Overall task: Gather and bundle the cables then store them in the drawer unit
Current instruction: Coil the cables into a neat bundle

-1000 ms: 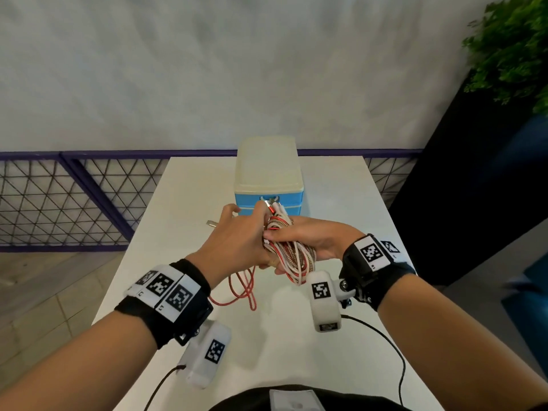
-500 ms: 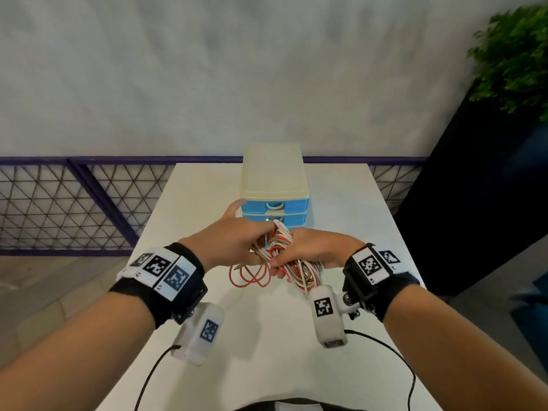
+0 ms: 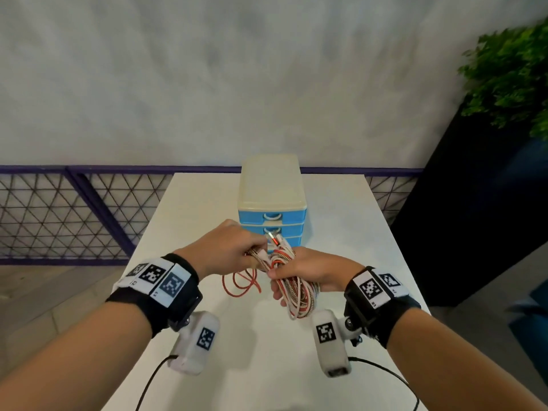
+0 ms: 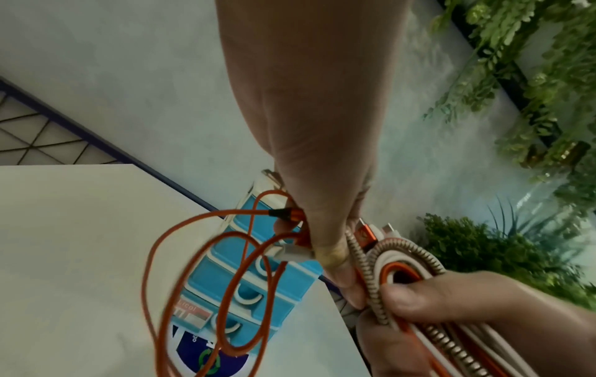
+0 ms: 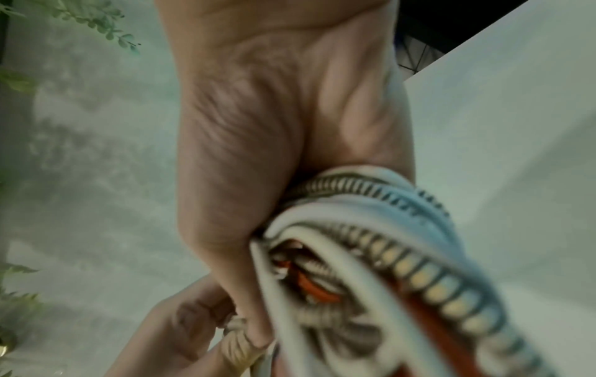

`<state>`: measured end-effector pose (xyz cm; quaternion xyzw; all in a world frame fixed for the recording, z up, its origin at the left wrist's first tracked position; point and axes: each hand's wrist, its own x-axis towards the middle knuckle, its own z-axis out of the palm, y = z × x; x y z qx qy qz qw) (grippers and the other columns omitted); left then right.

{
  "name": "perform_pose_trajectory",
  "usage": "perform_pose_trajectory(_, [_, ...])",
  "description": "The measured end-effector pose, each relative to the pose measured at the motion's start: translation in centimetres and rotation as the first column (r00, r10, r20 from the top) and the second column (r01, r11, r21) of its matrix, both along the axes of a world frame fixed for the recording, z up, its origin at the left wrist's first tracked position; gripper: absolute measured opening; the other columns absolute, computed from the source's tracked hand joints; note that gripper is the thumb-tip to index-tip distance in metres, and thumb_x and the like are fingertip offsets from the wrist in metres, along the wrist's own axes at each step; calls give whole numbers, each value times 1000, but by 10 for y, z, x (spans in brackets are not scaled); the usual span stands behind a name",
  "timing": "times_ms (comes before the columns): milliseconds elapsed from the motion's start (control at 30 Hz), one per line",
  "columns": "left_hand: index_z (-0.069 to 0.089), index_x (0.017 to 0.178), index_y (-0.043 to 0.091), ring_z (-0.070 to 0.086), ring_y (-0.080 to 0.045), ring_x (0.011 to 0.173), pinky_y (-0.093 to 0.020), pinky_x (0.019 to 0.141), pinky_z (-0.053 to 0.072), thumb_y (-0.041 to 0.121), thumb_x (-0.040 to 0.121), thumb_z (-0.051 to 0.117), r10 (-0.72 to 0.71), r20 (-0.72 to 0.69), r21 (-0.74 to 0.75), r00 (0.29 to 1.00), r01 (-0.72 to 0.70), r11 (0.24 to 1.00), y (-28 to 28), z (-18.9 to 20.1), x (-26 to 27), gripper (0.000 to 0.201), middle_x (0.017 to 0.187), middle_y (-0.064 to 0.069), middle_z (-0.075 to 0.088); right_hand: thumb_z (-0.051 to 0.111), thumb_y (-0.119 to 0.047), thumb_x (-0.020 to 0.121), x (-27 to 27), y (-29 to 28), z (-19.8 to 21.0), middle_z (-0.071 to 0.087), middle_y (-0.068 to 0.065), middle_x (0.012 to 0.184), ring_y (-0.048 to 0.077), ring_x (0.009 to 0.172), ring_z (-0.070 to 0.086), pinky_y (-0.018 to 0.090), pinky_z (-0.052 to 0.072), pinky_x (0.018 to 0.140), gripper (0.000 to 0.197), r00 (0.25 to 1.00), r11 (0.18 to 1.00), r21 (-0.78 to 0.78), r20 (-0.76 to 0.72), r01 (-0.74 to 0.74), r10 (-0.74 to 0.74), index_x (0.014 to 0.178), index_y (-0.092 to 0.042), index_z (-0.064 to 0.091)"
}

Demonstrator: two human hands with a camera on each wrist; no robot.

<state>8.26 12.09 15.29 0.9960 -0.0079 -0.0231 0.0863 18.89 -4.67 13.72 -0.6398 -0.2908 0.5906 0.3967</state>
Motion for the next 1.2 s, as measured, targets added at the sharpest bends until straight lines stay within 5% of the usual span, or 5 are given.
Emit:
perform_pose_trajectory(200, [56,86,25,55,-13,73,-20,63,40,15,79,58,64,-54,-115,996,-70,991,-1,9,5,12,76,13,61,56,-2,94,4,-4,1,68,11,80,21,74,69,39,60,73,11,981,994,83,-187,71,-55,104,2,57])
perform_pose_trajectory(500, [62,108,17,64,-16,92,-40,90,52,18,76,77,281,-123,-658,952,-290,695,34,17,-3,35,99,-3,69,58,-2,92,20,-16,-7,64,10,73,19,65,64,38,59,67,4,951,952,125,-173,280,-257,90,-3,62])
perform_pose_trajectory(633, [53,125,25,55,-13,113,-31,99,42,20,83,70,390,55,-457,919,-324,828,37,5,-6,46,119,5,61,59,-2,91,24,-14,-11,64,11,74,20,64,65,37,59,66,2,959,955,112,-107,274,-262,91,-1,61])
perform_pose_trajectory(900, [34,144,30,22,-21,143,-37,113,27,36,85,65,44,38,95,998,-48,994,7,-18,2,66,157,-2,21,58,-2,92,19,-10,-3,65,12,72,19,62,65,31,57,63,5,988,989,48,52,142,-145,88,-1,62])
perform_pose_trajectory(1200, [58,99,25,55,-18,95,-29,73,32,44,90,54,80,96,282,992,-104,954,-13,-3,6,21,100,5,59,60,-8,92,18,-9,-8,68,16,79,26,73,66,39,58,74,9,942,973,14,249,230,-226,87,-3,63])
